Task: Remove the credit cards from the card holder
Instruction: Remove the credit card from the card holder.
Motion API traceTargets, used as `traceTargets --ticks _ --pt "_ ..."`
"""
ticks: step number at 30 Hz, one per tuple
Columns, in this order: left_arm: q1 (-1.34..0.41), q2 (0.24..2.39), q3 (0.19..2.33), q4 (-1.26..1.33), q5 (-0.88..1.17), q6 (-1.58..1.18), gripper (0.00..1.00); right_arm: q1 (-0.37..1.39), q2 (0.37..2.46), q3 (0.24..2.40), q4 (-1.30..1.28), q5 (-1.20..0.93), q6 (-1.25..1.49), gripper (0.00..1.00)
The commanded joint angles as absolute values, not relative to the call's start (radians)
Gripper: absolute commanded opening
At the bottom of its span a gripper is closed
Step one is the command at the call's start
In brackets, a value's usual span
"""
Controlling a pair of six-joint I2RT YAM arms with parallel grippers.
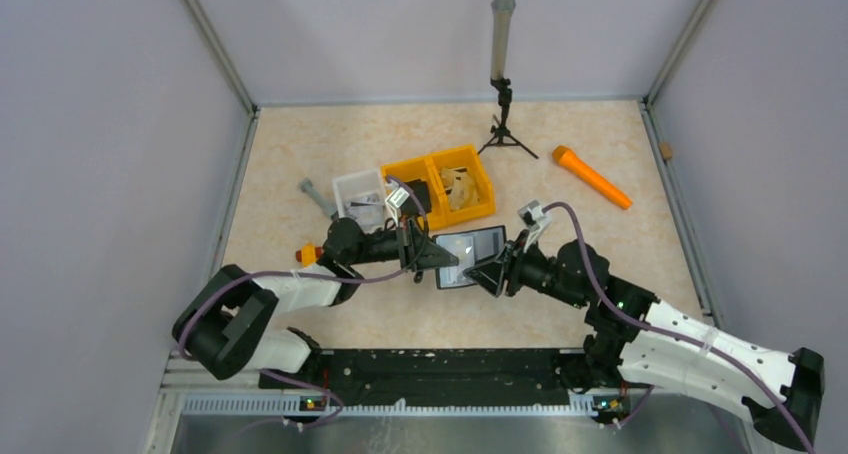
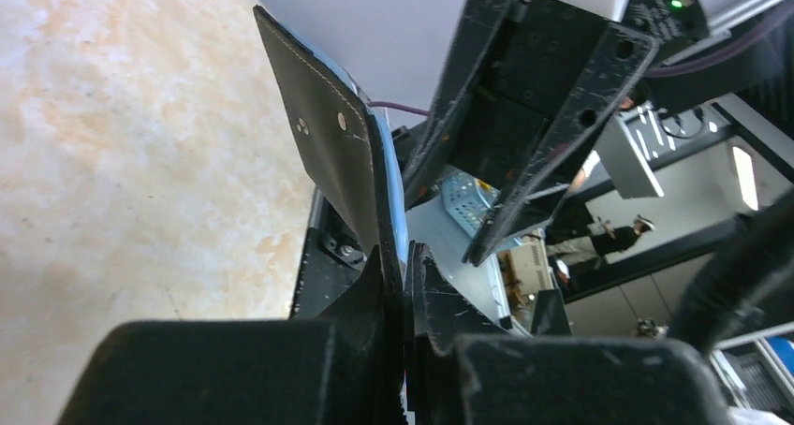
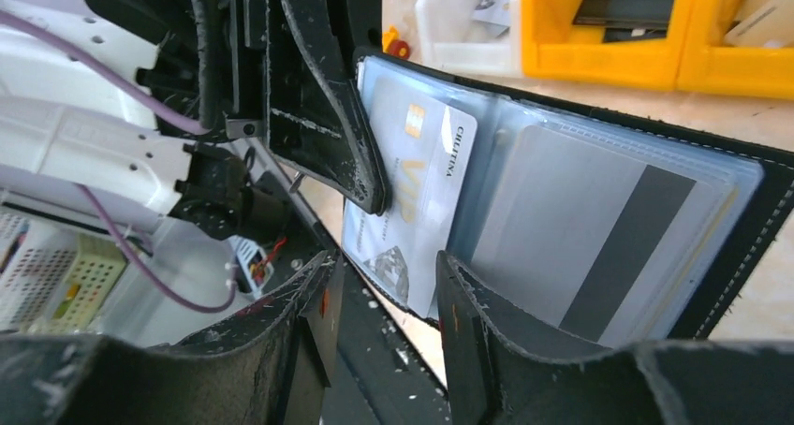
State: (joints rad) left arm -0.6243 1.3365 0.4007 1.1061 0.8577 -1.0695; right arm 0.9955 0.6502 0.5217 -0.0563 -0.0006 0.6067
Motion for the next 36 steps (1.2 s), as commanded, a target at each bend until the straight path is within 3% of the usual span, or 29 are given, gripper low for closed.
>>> traceTargets --ticks 1,16,22,26,28,31,36 --pt "-0.621 1.379 0.393 1.420 0.923 -1.214 0.00 0.965 0.651 0.507 0.068 -0.100 0.642 0.42" --pt "-0.621 1.354 0.389 1.459 0.941 -1.246 0.00 0.883 0.632 0.459 0.133 -0.174 0.722 0.41" --pt "-0.620 1.334 0.383 1.454 0.945 -1.247 0.00 0.871 0.629 0.444 0.190 -0.216 0.761 0.24" --pt "-0.621 1.322 0.377 1.452 0.942 -1.248 0.00 0.863 0.634 0.423 0.248 -0.247 0.803 0.20" --pt "-0.620 1.316 0.380 1.454 0.949 -1.252 0.00 0.857 0.641 0.414 0.276 -0.260 0.824 0.12" --pt "-0.620 1.304 0.378 1.444 0.955 -1.248 0.05 0.851 0.647 0.411 0.286 -0.256 0.840 0.00" --pt "-0.621 1.260 0.371 1.390 0.950 -1.216 0.27 0.839 0.602 0.399 0.250 -0.194 0.843 0.00"
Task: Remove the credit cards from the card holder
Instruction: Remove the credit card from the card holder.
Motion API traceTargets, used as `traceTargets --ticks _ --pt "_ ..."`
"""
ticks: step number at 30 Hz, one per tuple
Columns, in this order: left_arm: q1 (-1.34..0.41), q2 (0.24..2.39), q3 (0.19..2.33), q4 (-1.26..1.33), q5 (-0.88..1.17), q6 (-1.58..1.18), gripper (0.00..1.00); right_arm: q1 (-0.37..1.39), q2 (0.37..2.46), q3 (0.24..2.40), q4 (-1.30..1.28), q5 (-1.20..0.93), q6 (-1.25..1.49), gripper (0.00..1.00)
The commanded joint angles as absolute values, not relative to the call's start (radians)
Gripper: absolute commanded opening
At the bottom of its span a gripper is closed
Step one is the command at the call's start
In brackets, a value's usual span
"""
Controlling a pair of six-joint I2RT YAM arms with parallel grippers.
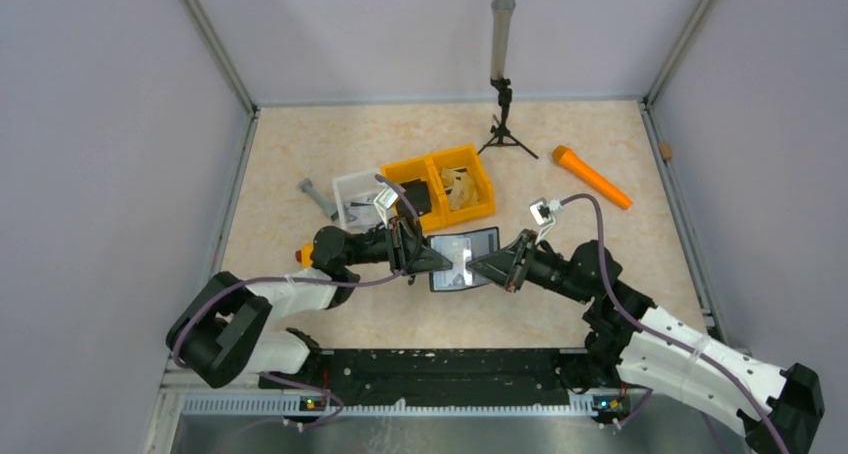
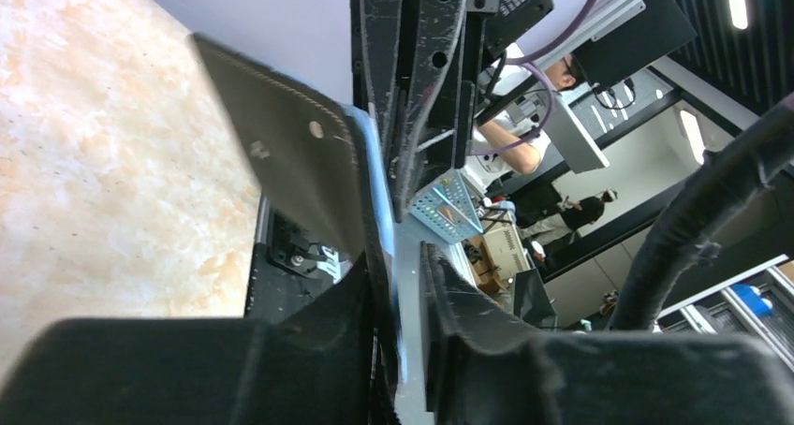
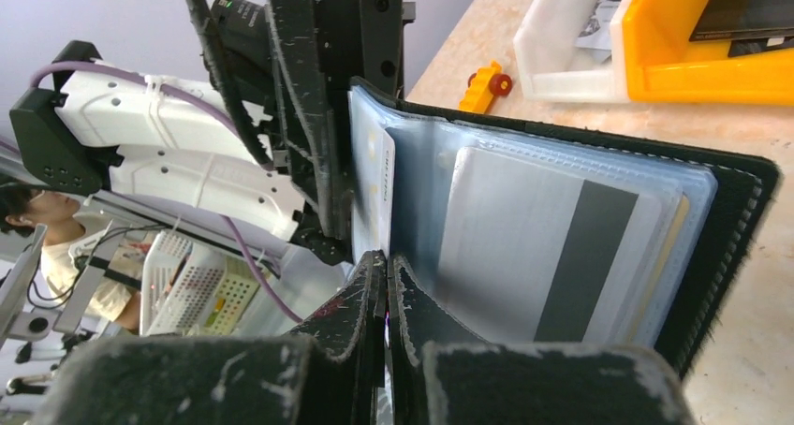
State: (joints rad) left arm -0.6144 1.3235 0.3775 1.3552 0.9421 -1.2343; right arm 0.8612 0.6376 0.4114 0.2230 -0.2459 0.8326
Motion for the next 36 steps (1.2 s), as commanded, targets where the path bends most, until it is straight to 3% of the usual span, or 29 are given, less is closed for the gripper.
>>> traceTargets --ticks 1,5,11,25,36 --pt "-0.620 1.252 0.371 1.373 0.951 -1.206 0.30 0.837 0.596 0.395 0.247 -0.193 0.843 0.00" --pt "-0.620 1.210 0.368 1.312 0.943 -1.169 0.23 0.833 0.603 0.393 0.250 -0.208 0.850 0.00" --pt "-0.612 1.157 0.362 1.231 0.923 -1.123 0.00 0.832 0.597 0.382 0.253 -0.203 0.850 0.00" --pt "-0.561 0.985 0.358 0.981 0.909 -1.024 0.00 0.794 0.557 0.359 0.219 -0.193 0.823 0.00" --pt "-0.494 0.695 0.529 0.081 0.669 -0.605 0.00 0.789 0.590 0.379 0.196 -0.160 0.721 0.00"
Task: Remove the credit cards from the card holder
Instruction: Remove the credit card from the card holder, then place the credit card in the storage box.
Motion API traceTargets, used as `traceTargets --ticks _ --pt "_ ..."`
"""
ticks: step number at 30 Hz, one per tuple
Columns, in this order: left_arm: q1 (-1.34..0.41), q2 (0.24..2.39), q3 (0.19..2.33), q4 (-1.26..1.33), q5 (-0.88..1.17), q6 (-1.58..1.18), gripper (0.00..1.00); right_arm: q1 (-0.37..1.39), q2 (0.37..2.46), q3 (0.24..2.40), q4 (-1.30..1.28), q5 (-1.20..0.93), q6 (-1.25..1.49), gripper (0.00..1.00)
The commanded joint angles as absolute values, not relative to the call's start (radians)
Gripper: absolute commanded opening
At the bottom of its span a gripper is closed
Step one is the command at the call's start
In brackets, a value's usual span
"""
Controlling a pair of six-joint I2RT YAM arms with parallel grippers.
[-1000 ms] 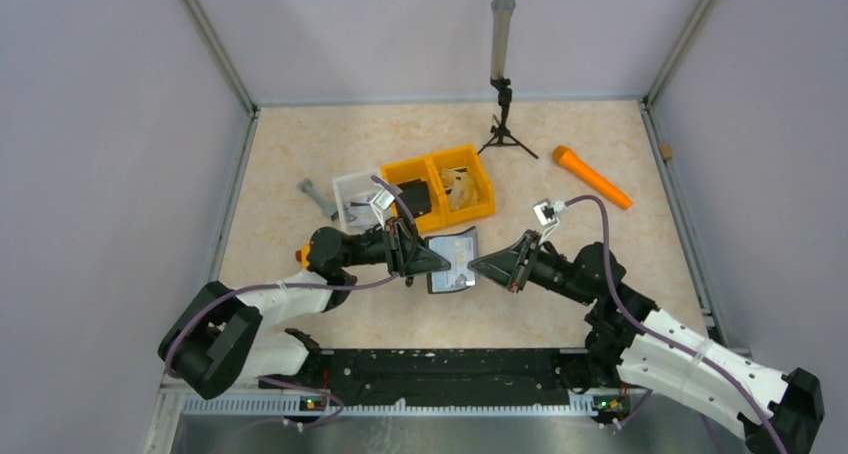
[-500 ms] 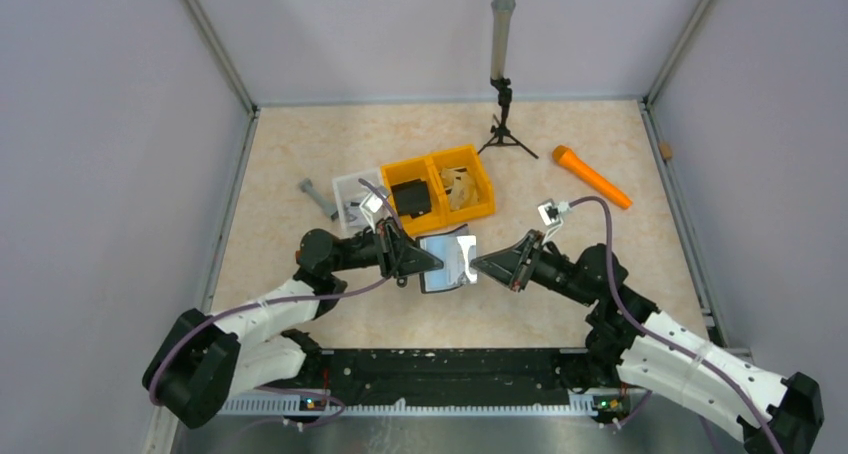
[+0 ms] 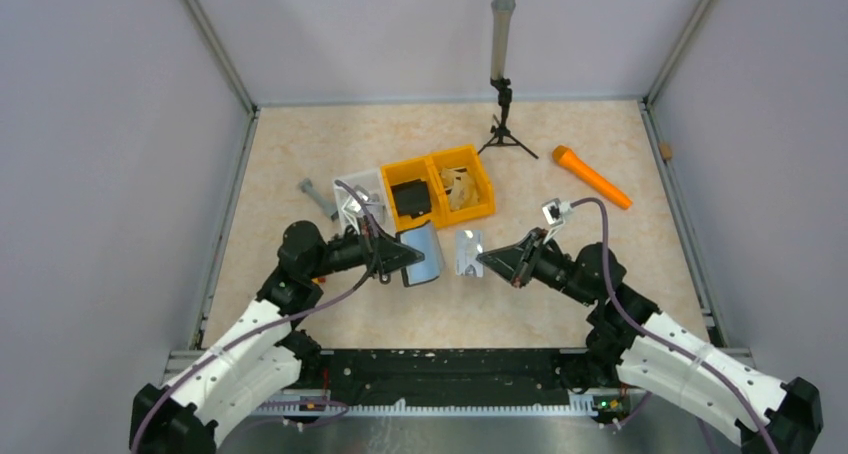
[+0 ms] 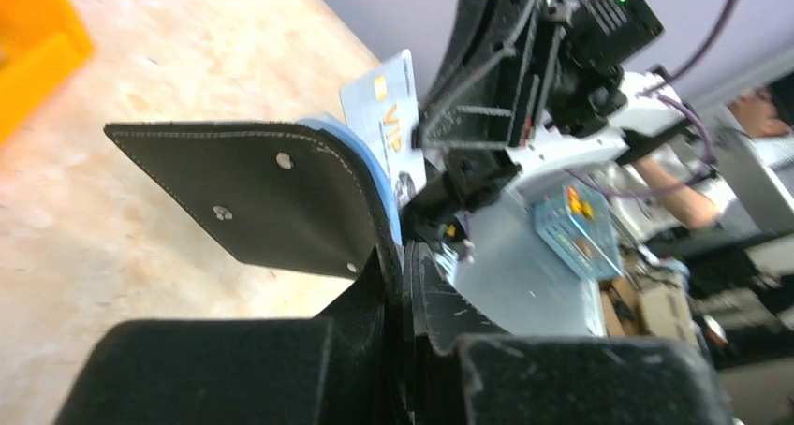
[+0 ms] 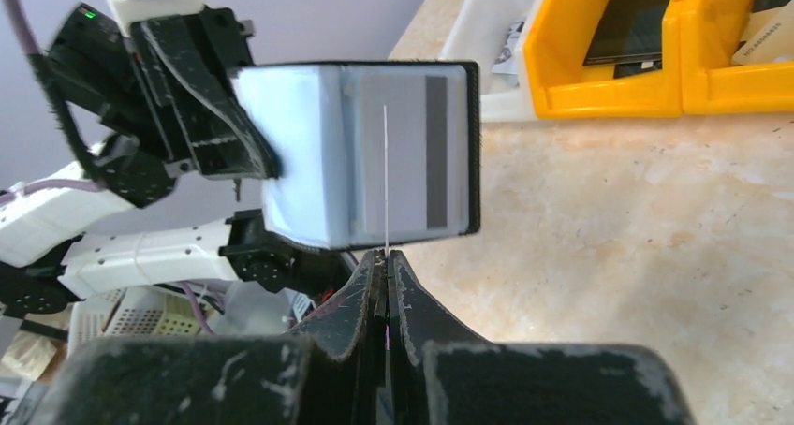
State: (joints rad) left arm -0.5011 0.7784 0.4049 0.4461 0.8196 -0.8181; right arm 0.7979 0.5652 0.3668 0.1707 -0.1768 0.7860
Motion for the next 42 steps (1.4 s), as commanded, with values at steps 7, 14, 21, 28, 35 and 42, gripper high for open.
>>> traceTargets --ticks 7,14,21,28,35,42 --pt "-0.492 0.654 0.740 -0.446 0.260 -0.431 0.00 0.796 0.823 0.557 0.156 -0.192 0.473 0.00" --pt "-0.492 0.638 0.871 -0.677 -0.090 -0.384 0.00 0.907 1.195 0.832 0.130 -0.067 0.208 0.00" --pt "-0.492 0.597 0.939 -0.827 -0.351 -0.392 0.00 0.951 1.508 1.112 0.134 -0.141 -0.033 0.00" --pt "-0.491 0.519 0.955 -0.874 -0.464 -0.403 0.00 0.976 1.741 1.357 0.135 -0.146 -0.254 0.00" --pt "-0.491 0.491 0.947 -0.882 -0.501 -0.429 0.00 0.990 1.924 1.554 0.051 -0.096 -0.425 0.00" --pt "-0.491 0.466 0.944 -0.882 -0.525 -0.436 0.00 1.052 2.036 1.591 0.123 0.079 -0.685 0.00"
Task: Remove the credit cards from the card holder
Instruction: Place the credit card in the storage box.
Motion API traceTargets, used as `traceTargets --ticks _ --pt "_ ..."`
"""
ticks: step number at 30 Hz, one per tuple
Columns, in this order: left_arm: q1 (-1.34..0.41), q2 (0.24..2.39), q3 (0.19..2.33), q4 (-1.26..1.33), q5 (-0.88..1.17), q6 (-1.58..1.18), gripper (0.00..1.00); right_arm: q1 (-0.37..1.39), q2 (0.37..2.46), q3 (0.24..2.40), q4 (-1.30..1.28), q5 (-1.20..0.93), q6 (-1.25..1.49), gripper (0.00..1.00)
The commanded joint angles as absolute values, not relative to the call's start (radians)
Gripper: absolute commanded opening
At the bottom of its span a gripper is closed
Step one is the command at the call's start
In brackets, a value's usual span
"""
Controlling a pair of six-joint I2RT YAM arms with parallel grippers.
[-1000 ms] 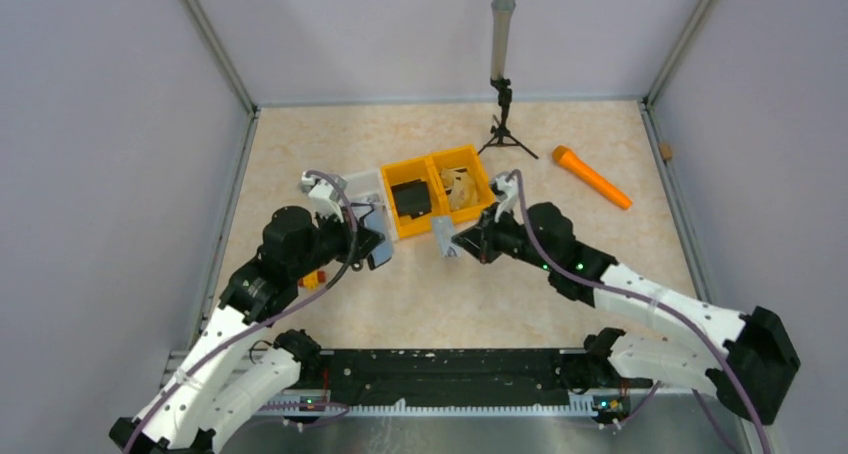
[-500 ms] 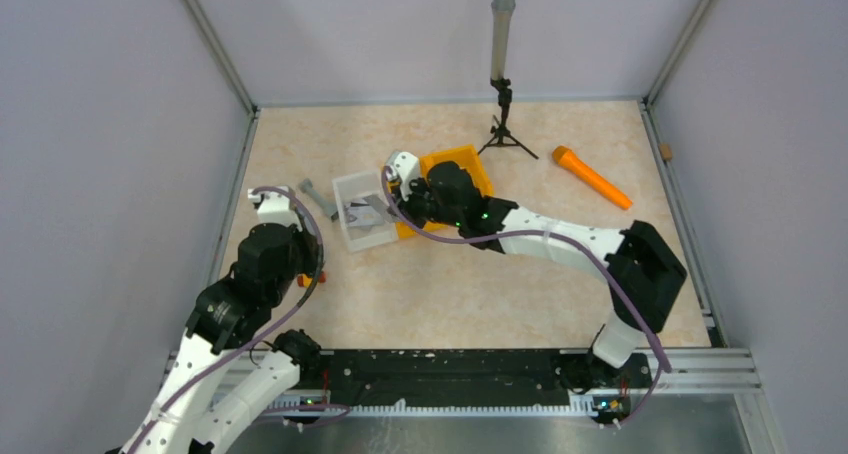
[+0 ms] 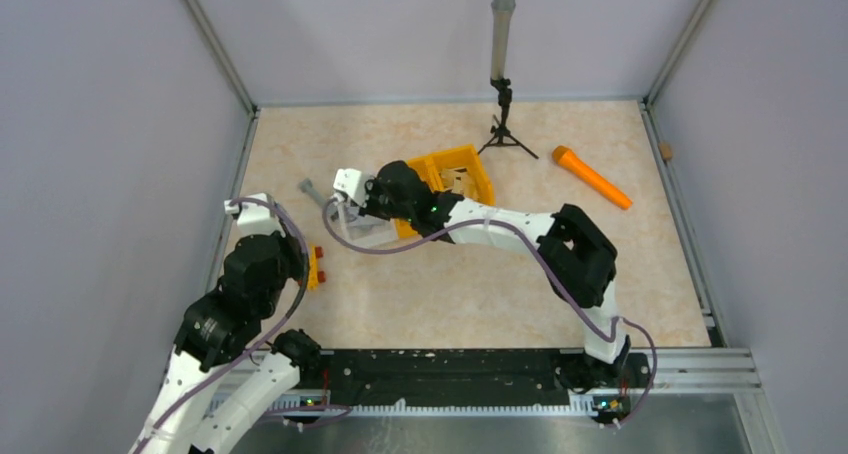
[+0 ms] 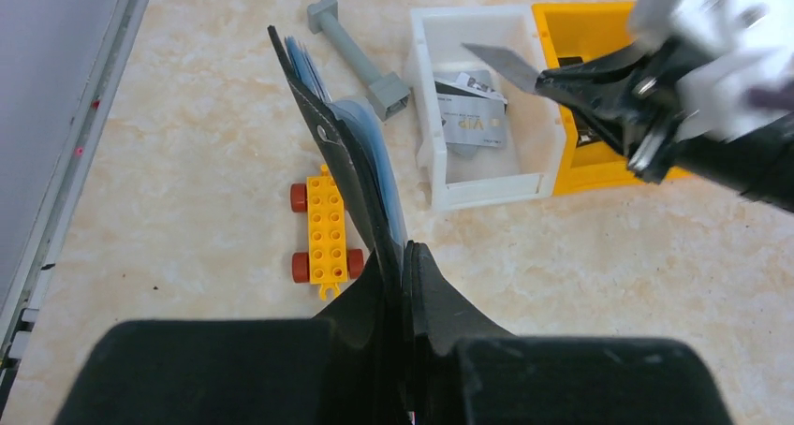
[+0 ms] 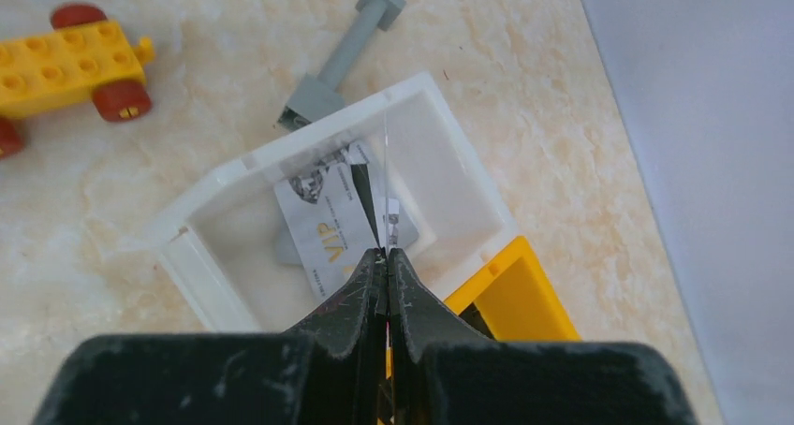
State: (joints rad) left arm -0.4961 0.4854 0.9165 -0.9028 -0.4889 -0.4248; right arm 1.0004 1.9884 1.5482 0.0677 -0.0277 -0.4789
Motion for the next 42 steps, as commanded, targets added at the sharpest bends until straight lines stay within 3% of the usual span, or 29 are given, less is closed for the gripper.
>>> traceTargets --ticks 1,11,28,29,33,35,42 --pt "-0.492 0.467 0.943 -0.883 -0.523 -0.436 0.00 1.059 2.049 1.597 0.124 0.095 -0.724 0.00" --pt "-0.492 0.469 0.933 -0.868 -0.499 -0.439 0.00 1.112 2.192 1.672 0.153 0.328 -0.922 0.00" --pt "-0.492 0.463 0.933 -0.865 -0.486 -0.436 0.00 1.112 2.254 1.701 0.169 0.371 -1.020 0.00" --pt "-0.492 0.463 0.933 -0.865 -0.486 -0.436 0.00 1.112 2.257 1.705 0.173 0.375 -1.018 0.03" --pt "-0.492 0.459 0.937 -0.868 -0.487 -0.436 0.00 1.112 2.238 1.671 0.271 0.394 -0.979 0.37" --pt "-0.492 0.457 0.939 -0.870 -0.489 -0.433 0.00 1.111 2.212 1.641 0.324 0.396 -0.957 0.46" --pt "-0.492 0.443 0.936 -0.852 -0.458 -0.431 0.00 1.112 2.057 1.540 0.386 0.324 -0.847 0.48"
